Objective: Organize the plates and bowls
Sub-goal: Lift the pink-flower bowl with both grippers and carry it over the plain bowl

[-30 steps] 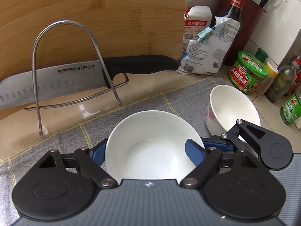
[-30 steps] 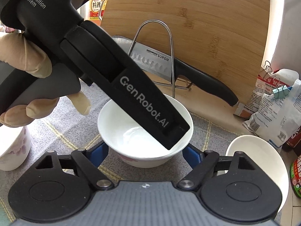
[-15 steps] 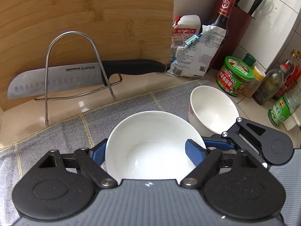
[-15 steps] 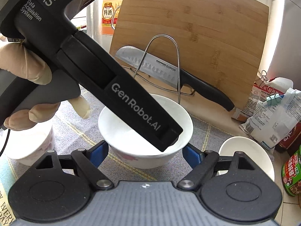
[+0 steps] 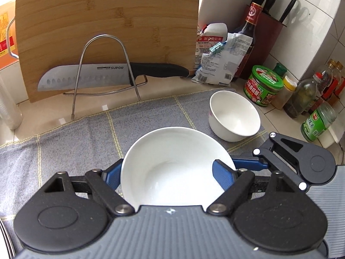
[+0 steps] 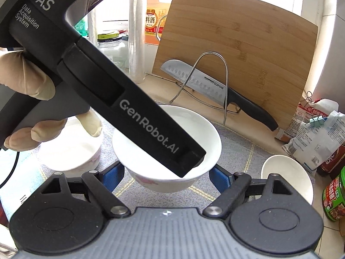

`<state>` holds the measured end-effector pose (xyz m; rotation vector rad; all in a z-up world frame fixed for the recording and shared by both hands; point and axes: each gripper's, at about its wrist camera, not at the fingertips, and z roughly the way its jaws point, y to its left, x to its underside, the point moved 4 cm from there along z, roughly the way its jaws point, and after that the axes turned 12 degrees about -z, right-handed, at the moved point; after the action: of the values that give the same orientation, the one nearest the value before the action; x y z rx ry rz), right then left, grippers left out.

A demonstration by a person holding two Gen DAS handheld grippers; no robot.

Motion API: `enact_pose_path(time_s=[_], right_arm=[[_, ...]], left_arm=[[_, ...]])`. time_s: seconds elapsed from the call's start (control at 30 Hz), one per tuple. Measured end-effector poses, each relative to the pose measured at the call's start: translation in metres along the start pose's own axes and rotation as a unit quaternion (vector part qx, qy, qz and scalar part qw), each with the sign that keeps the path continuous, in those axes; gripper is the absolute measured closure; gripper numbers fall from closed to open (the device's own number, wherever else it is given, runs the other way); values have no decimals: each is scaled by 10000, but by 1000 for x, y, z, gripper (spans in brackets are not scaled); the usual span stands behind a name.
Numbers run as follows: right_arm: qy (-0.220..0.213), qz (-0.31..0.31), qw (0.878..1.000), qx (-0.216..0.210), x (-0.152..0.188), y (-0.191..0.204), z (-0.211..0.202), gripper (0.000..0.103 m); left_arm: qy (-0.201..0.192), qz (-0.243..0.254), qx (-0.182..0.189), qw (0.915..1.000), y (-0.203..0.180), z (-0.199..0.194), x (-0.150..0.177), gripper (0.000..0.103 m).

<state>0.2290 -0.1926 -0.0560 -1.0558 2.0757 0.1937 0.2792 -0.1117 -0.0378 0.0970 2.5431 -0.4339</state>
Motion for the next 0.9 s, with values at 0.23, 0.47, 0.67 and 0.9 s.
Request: enact_pose_path(time_s=[0.23,0.47,0.67,0.9], right_arm=[[-26,-215,9996,-167,-5,23,-8,14],[-113,-418,9986,-316,-16,43,-12,14],[-218,-556,9972,-451,-31,58,-9,14],[-283,-720,9951,-618,-46,75,-1,14]], left_arm=[[-112,-225,-76,9997,10,-23,18,18],[-256,-382,-182,9988,24,-45,27,18],[-364,-475,-313,9977,42,-62,30,18],[-426,-593,-483,9962,63,-74,33,18]])
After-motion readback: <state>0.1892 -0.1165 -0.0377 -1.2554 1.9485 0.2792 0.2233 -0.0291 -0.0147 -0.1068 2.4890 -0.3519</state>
